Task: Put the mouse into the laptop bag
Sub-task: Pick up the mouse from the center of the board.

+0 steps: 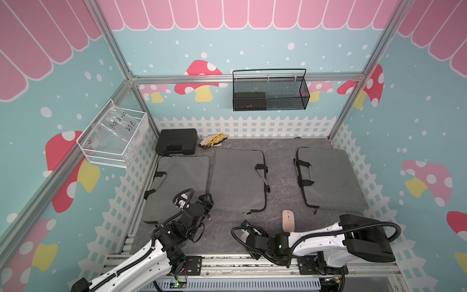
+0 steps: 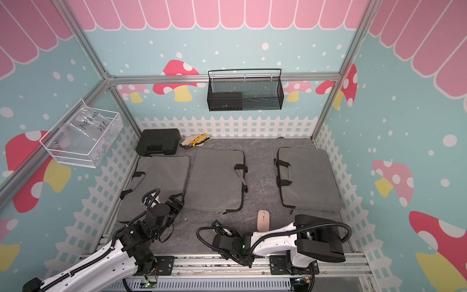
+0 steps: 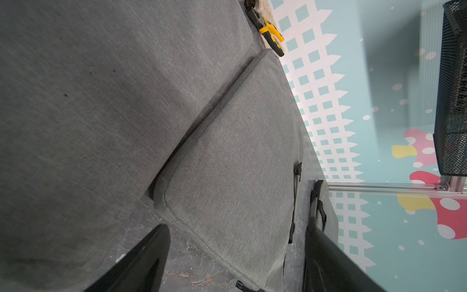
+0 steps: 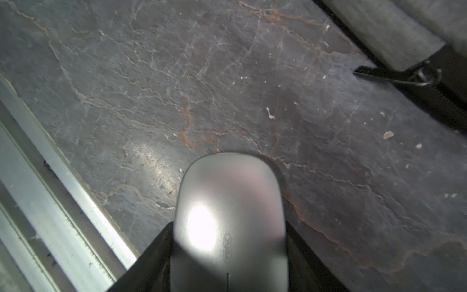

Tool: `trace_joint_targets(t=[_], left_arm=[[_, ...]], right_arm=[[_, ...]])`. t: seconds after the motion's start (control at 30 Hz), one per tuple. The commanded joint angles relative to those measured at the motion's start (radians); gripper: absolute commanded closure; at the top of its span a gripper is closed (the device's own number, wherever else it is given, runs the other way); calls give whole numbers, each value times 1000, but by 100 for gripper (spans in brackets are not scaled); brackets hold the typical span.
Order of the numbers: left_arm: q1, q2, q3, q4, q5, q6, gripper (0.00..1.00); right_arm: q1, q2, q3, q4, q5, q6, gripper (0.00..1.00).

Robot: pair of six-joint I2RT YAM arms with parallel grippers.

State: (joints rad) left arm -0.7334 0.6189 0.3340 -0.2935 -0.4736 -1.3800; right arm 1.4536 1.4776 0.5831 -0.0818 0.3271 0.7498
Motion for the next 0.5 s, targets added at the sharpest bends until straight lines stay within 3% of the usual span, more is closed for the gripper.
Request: trace_joint_targets(t=[0.0,0.2,0.37,0.47], left_arm=[[5,14,2,20,10,7,13],[6,76,59,70,68,116,14],[-14,211,160,145,148,258,17],[-77,299,238,171,148,342,18]], right_arm=[[10,62,-8,-95,-37,44,41],[1,-15,-11,-89,50,58,43],[-54,-195,-12,-87,123,17,48],[-134,-324,-44,-61,119,-26,52]])
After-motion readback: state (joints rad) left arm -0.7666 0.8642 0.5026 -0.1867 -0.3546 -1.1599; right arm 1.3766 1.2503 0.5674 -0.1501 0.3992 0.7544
